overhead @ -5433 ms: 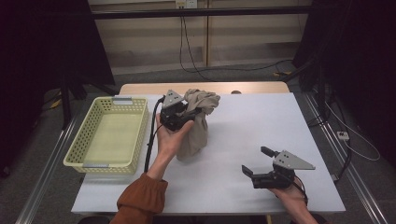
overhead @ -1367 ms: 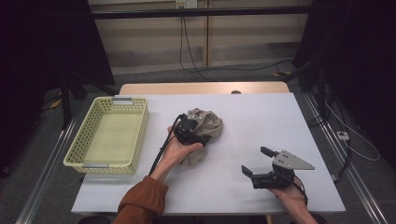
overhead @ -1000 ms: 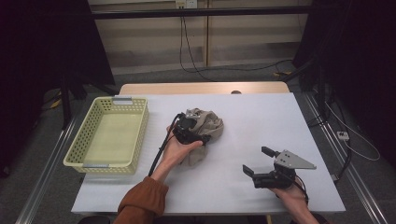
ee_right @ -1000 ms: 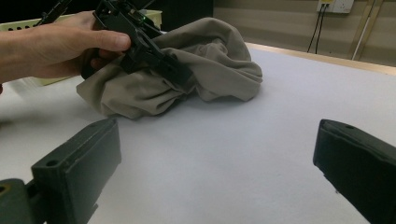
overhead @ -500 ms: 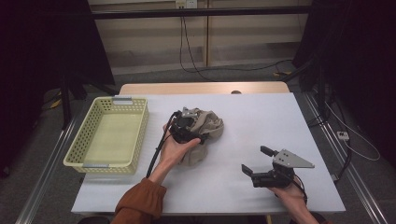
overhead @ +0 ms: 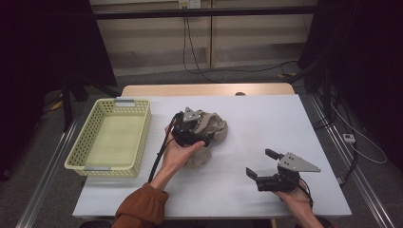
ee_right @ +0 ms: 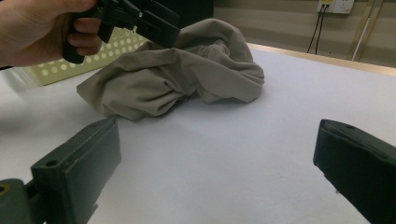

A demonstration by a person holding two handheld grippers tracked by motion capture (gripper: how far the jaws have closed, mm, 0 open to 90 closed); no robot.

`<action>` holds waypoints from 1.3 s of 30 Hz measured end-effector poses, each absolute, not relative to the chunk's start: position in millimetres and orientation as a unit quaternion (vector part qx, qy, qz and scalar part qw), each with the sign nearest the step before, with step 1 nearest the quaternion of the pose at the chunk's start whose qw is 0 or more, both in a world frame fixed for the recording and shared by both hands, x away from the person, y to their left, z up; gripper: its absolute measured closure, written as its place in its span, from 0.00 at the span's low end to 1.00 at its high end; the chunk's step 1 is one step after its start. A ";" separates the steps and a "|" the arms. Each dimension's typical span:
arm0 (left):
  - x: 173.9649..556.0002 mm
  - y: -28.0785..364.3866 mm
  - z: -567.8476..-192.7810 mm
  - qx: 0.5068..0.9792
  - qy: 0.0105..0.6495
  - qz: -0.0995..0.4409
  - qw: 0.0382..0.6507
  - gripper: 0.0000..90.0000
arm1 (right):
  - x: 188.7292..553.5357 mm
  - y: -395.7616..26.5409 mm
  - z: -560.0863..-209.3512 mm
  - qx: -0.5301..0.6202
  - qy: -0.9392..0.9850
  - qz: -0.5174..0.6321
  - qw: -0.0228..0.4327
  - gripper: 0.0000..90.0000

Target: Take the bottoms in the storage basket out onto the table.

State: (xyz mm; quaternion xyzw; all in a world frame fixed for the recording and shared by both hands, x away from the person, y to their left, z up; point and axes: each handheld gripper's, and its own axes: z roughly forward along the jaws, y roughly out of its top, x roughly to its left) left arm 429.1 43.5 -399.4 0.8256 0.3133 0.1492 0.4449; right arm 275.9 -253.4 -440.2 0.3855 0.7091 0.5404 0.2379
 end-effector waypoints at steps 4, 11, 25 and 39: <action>425.2 45.6 -394.9 0.827 0.311 0.145 0.446 0.07 | 276.3 -252.6 -440.3 0.381 0.712 0.539 0.238 0.00; 418.9 53.9 -388.4 0.817 0.309 0.148 0.464 0.06 | 275.2 -253.0 -441.0 0.378 0.718 0.533 0.238 0.00; 401.5 74.6 -387.6 0.818 0.304 0.172 0.456 0.07 | 272.9 -255.8 -438.9 0.389 0.708 0.537 0.241 0.00; 376.5 98.7 -375.5 0.816 0.295 0.193 0.458 0.07 | 263.3 -251.9 -437.0 0.392 0.707 0.535 0.245 0.01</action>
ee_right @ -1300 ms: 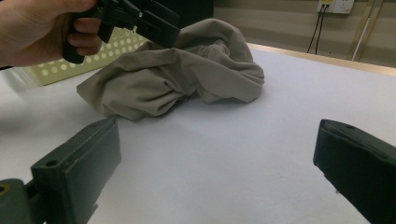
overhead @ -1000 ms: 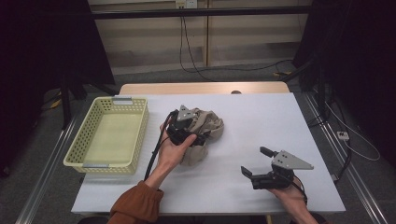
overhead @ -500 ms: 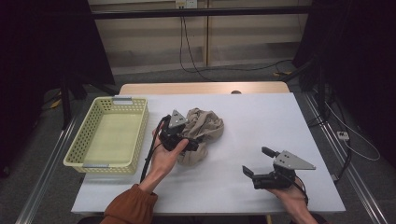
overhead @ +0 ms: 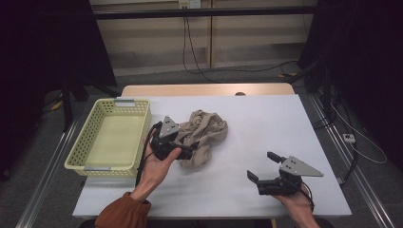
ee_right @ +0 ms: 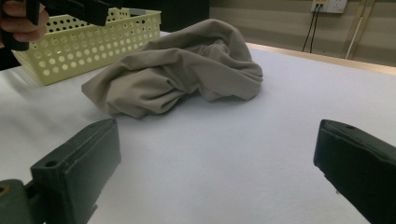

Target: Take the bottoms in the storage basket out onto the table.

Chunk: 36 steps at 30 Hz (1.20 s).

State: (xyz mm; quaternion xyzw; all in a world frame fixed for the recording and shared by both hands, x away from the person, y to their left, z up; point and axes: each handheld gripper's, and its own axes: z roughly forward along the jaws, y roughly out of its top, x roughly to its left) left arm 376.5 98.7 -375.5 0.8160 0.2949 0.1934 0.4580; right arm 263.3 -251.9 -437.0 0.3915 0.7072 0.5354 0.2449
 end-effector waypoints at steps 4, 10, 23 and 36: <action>367.6 107.5 -374.6 0.814 0.297 0.194 0.461 0.07 | 262.8 -252.3 -436.1 0.392 0.701 0.542 0.248 0.01; 357.6 122.1 -377.4 0.805 0.315 0.195 0.464 0.07 | 261.6 -253.6 -435.4 0.388 0.696 0.549 0.252 0.01; 347.0 149.9 -381.9 0.796 0.340 0.194 0.462 0.08 | 262.8 -252.8 -435.4 0.388 0.693 0.555 0.249 0.01; 334.3 170.4 -375.9 0.787 0.348 0.208 0.464 0.08 | 263.2 -252.5 -435.6 0.387 0.694 0.555 0.245 0.01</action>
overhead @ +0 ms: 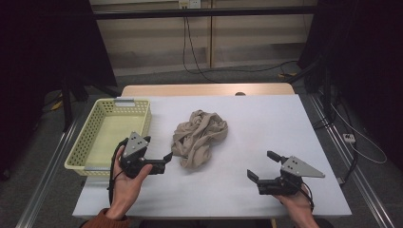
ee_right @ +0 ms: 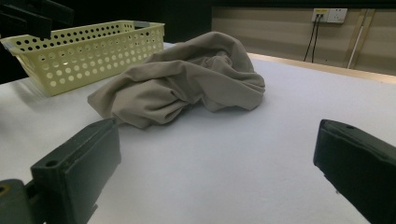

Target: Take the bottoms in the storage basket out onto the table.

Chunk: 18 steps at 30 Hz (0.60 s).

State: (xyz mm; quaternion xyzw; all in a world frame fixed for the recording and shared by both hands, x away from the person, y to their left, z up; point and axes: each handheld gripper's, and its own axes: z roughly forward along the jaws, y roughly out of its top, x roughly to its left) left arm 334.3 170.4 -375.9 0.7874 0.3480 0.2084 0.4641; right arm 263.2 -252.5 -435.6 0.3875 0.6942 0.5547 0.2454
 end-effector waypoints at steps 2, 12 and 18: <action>332.0 172.8 -376.3 0.789 0.346 0.202 0.466 0.08 | 263.2 -252.4 -435.6 0.387 0.695 0.555 0.245 0.01; 319.2 183.8 -377.0 0.792 0.342 0.212 0.459 0.07 | 263.6 -251.6 -435.8 0.386 0.696 0.554 0.243 0.01; 316.0 193.7 -379.9 0.789 0.355 0.219 0.451 0.07 | 263.7 -251.5 -435.9 0.386 0.697 0.554 0.242 0.01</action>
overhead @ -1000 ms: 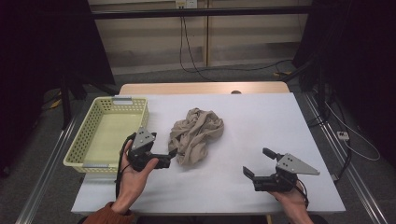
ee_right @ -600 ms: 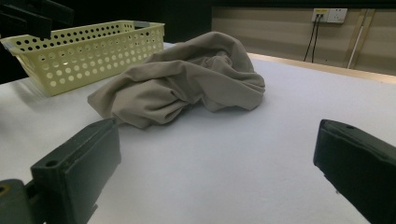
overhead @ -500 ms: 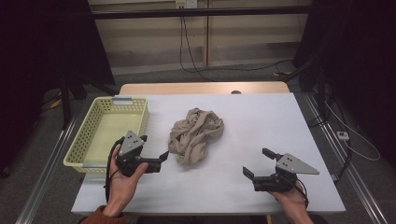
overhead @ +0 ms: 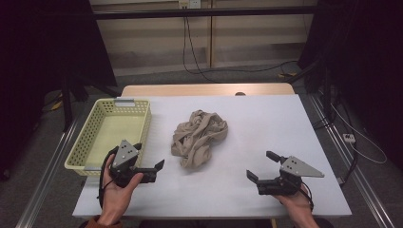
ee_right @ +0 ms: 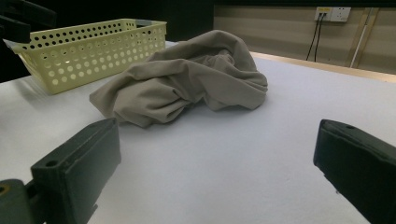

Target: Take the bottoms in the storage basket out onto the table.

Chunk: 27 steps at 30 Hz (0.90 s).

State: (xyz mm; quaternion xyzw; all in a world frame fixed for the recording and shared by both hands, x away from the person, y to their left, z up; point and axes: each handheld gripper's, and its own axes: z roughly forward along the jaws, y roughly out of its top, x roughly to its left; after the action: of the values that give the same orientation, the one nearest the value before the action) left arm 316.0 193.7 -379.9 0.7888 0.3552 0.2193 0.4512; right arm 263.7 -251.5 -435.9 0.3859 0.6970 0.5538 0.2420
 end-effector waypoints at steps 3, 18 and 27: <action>313.5 198.4 -382.4 0.787 0.359 0.225 0.449 0.08 | 263.9 -251.5 -436.0 0.386 0.697 0.553 0.242 0.01; 298.4 210.3 -393.6 0.776 0.365 0.238 0.456 0.09 | 263.8 -250.9 -436.1 0.384 0.699 0.553 0.242 0.01; 292.0 216.9 -406.6 0.777 0.375 0.237 0.447 0.08 | 263.4 -250.8 -436.0 0.382 0.700 0.552 0.243 0.01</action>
State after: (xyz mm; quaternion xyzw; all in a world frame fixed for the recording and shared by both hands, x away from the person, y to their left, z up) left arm 292.0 216.9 -406.6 0.7767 0.3749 0.2366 0.4474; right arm 263.4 -250.8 -436.0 0.3823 0.7000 0.5519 0.2432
